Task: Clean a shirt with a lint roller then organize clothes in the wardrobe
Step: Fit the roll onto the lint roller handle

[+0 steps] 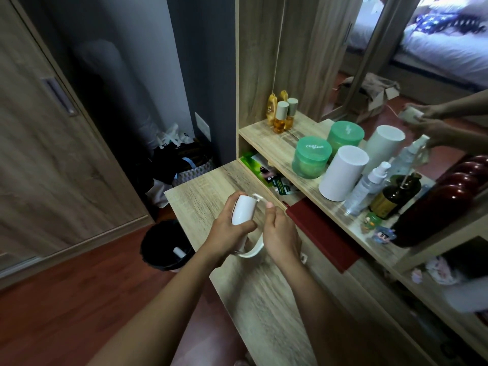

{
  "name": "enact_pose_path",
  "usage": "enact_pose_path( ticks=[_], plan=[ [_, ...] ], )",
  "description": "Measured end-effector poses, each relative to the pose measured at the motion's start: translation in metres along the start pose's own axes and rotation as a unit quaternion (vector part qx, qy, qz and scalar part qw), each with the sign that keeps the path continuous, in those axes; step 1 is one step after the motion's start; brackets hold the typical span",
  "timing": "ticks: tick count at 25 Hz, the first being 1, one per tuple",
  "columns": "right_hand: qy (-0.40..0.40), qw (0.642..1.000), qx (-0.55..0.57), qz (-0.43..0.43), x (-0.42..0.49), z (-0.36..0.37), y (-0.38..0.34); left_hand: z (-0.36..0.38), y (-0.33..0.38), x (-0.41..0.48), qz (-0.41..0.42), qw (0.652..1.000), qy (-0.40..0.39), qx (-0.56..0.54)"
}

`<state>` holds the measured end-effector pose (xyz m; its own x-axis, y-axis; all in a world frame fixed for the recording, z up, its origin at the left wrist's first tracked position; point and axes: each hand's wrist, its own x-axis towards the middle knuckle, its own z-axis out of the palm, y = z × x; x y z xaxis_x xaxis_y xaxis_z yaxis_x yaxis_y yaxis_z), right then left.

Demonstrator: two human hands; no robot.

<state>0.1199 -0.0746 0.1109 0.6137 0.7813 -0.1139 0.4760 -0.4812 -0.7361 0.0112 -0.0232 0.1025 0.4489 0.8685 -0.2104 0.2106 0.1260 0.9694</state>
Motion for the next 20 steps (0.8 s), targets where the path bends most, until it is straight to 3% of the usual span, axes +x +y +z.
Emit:
enact_pose_path(
  ticks=[6, 9, 12, 20],
  plan=[
    [-0.009, 0.999, 0.024, -0.025, 0.0, -0.001, -0.001, -0.002, 0.01, -0.006, 0.047, 0.998, -0.005, 0.053],
    [-0.046, 0.988, 0.089, -0.119, 0.0, -0.009, 0.006, -0.008, 0.014, -0.009, 0.095, 0.991, 0.007, 0.091],
    [-0.121, 0.974, 0.024, -0.192, -0.005, -0.018, 0.017, -0.019, 0.013, -0.011, 0.102, 0.993, 0.032, 0.045],
    [-0.144, 0.96, 0.115, -0.211, -0.016, -0.009, 0.024, -0.025, 0.011, -0.014, 0.084, 0.995, 0.034, 0.034]
  ],
)
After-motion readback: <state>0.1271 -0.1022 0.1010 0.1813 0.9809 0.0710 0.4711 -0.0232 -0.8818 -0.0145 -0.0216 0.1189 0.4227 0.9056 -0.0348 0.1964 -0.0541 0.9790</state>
